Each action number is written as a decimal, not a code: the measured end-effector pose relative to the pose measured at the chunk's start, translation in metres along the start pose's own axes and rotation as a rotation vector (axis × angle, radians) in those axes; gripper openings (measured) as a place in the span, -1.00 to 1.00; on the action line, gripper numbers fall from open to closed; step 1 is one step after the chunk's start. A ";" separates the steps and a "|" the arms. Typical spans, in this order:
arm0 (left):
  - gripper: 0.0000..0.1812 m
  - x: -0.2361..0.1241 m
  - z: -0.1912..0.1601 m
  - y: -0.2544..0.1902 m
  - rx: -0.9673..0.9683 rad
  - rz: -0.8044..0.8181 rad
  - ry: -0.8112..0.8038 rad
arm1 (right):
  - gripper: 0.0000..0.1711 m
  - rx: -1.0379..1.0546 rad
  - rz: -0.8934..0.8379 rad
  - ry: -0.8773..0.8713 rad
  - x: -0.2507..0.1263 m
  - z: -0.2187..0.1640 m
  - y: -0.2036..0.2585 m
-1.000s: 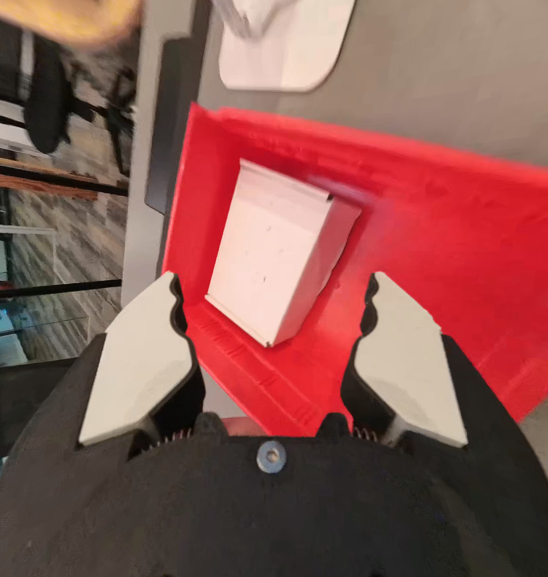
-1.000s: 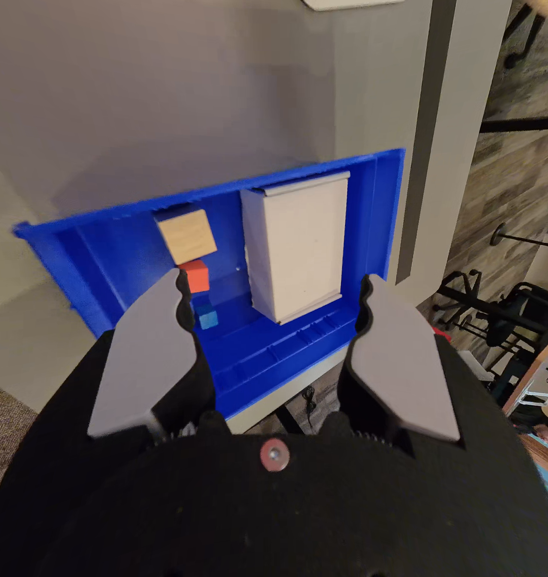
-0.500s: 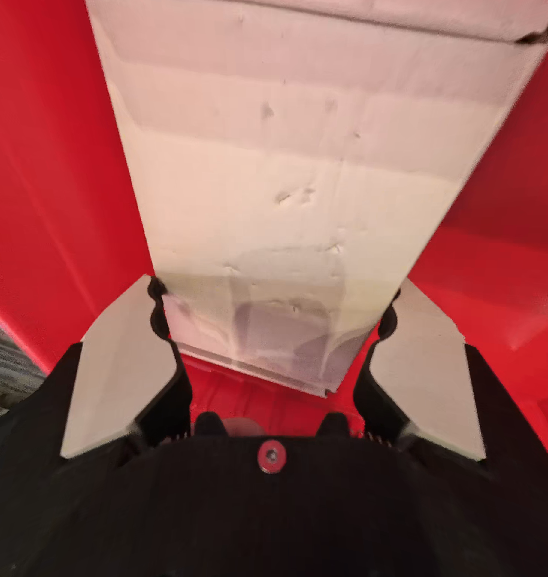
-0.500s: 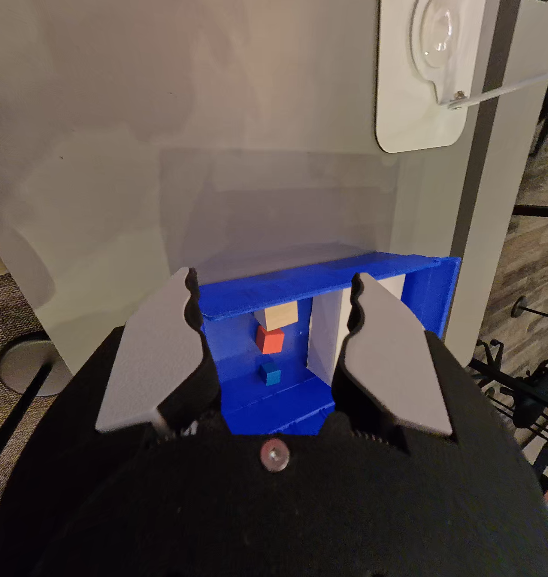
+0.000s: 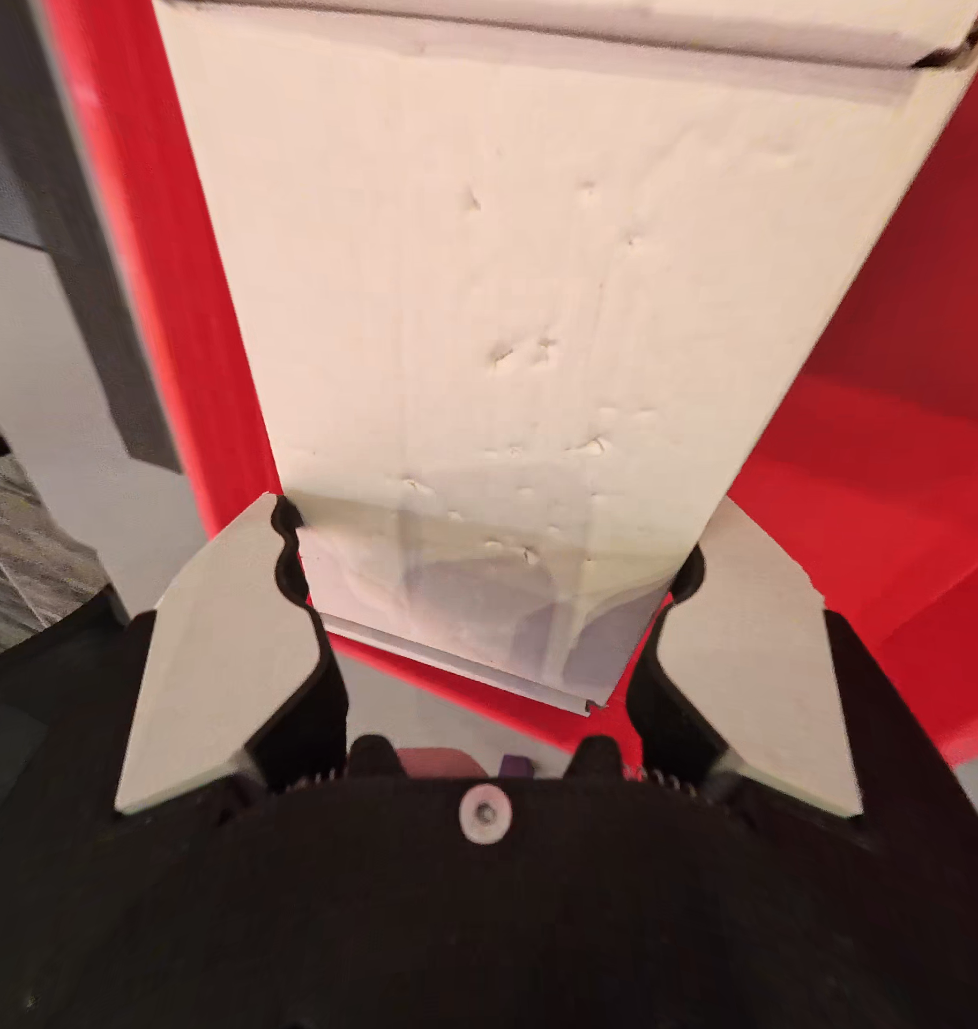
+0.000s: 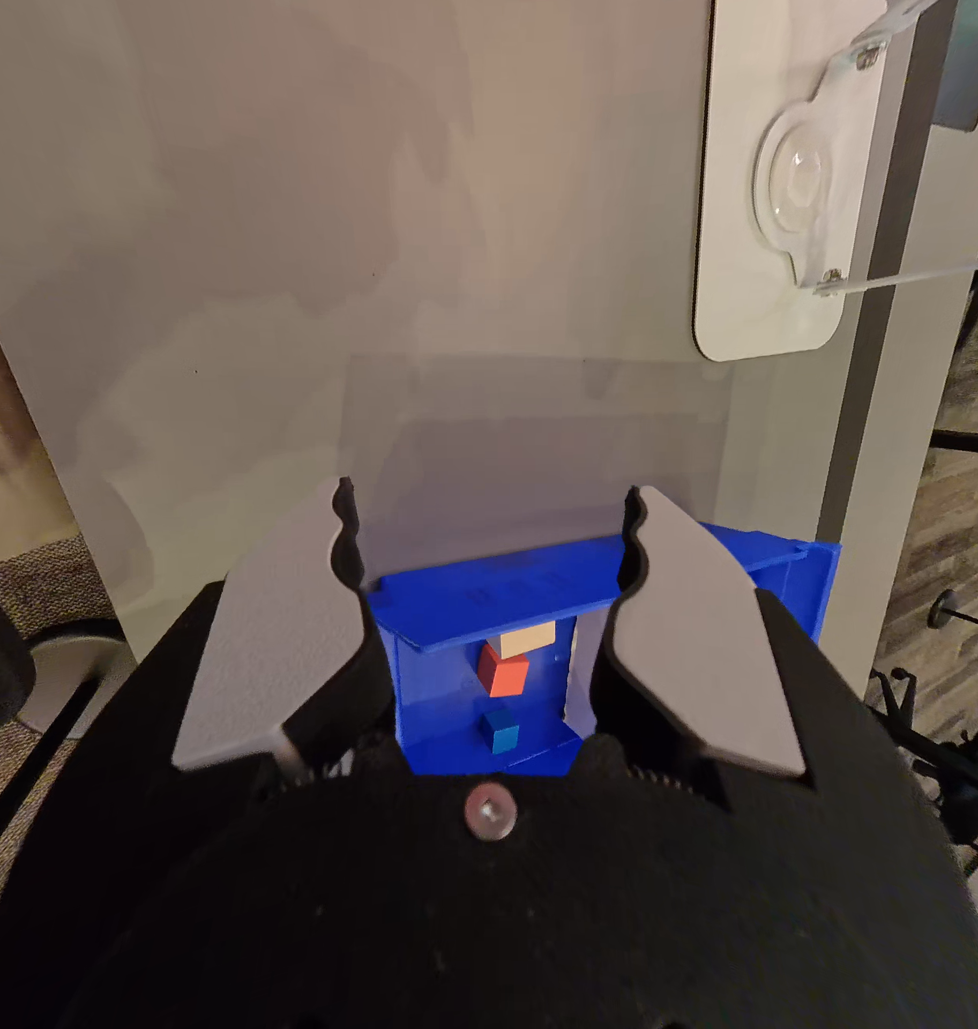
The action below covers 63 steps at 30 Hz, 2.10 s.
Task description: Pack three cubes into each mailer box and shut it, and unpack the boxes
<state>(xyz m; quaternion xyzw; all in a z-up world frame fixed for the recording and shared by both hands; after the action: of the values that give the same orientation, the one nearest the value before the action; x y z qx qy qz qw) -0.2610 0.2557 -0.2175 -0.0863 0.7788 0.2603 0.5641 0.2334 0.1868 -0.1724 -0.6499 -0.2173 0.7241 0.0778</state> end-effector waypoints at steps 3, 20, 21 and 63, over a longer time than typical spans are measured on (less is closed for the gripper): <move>0.42 -0.038 -0.006 -0.001 -0.035 0.040 -0.039 | 0.06 -0.006 -0.021 -0.023 -0.003 0.008 0.002; 0.41 -0.157 0.183 -0.134 0.164 -0.261 -0.286 | 0.15 -0.054 -0.473 -0.226 -0.029 0.072 0.024; 0.41 -0.154 0.194 -0.143 0.178 -0.294 -0.290 | 0.15 -0.066 -0.487 -0.234 -0.025 0.074 0.028; -0.16 -0.087 0.176 -0.230 -0.079 0.300 -0.580 | -0.38 -0.180 -0.471 -0.130 0.036 0.065 0.043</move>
<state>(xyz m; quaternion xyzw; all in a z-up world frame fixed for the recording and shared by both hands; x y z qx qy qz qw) 0.0147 0.1353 -0.2483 0.0853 0.5789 0.3845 0.7139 0.1723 0.1485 -0.2194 -0.5377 -0.4308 0.7041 0.1717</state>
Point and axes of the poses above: each gripper's, where its closed fingertips meet, x out along the fingers, z out of its top, y = z × x across the jaws, the point moved 8 cm from there along -x, back along the fingers, and after that the axes turned 12 degrees about y, right-handed, at the moved point
